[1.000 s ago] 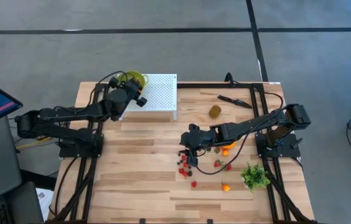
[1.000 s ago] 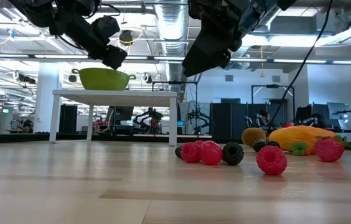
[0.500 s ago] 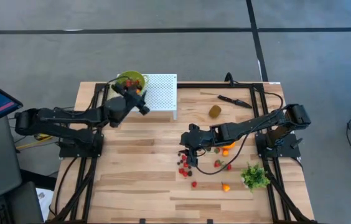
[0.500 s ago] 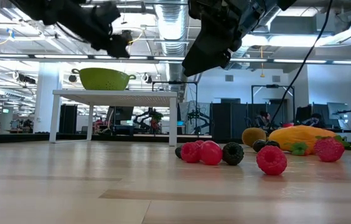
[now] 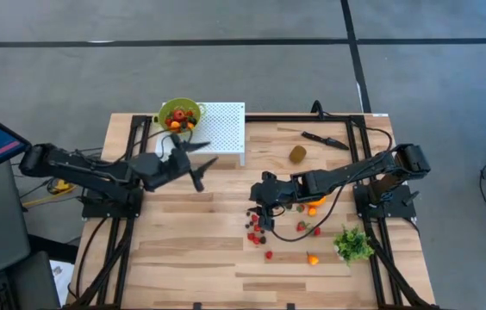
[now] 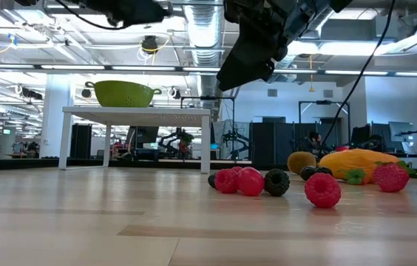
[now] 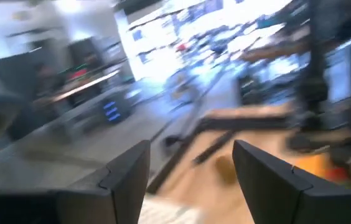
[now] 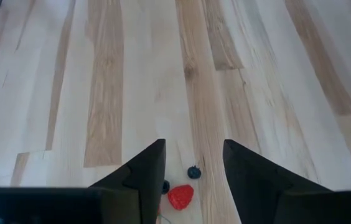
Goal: Pick & Place Fruit
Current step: Put the black cherry into the green strainer bowl on the shelf
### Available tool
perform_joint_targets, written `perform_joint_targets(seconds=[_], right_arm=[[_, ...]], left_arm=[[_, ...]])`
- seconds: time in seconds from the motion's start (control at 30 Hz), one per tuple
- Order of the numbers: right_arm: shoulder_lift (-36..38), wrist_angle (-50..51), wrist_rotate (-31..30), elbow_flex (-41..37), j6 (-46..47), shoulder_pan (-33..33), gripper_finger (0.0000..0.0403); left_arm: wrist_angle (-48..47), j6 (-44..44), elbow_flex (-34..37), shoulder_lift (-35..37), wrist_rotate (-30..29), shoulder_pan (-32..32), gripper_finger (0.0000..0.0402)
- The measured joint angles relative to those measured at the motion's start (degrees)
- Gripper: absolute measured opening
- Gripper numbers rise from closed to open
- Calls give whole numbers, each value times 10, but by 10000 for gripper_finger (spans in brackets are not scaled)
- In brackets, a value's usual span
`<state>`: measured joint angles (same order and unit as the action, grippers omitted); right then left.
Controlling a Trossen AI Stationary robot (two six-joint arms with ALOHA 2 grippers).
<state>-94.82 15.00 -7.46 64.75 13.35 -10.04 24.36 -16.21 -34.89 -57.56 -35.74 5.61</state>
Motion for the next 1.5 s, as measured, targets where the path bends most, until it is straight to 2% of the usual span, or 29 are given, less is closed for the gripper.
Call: perform_joint_targets(seconds=[0.13,0.3,0.37,0.57,0.77,0.97,1.07,1.17,1.3,1.5], right_arm=[[0,46,0,0,30,0,151],[0,135,-1,0,117,-9,141],[0,161,-9,0,141,-21,136],[0,209,-84,0,172,-70,116],[0,197,-87,0,172,-103,103],[0,316,-105,0,253,-121,100],[-1,366,-138,0,278,-121,100],[-1,371,-171,0,281,-114,100],[-2,370,-175,0,273,-94,100],[-2,338,-182,0,208,-53,100]], left_arm=[[0,6,0,-1,108,10,214],[-14,1,0,-29,162,44,202],[-19,0,0,-45,166,61,198],[-28,0,0,-94,166,121,187],[-29,0,0,-137,166,176,179],[-30,2,0,-158,166,213,175],[-29,2,0,-160,166,215,175],[-29,2,0,-160,166,214,174],[-29,2,0,-160,165,214,171],[-29,2,0,-160,165,214,171]])
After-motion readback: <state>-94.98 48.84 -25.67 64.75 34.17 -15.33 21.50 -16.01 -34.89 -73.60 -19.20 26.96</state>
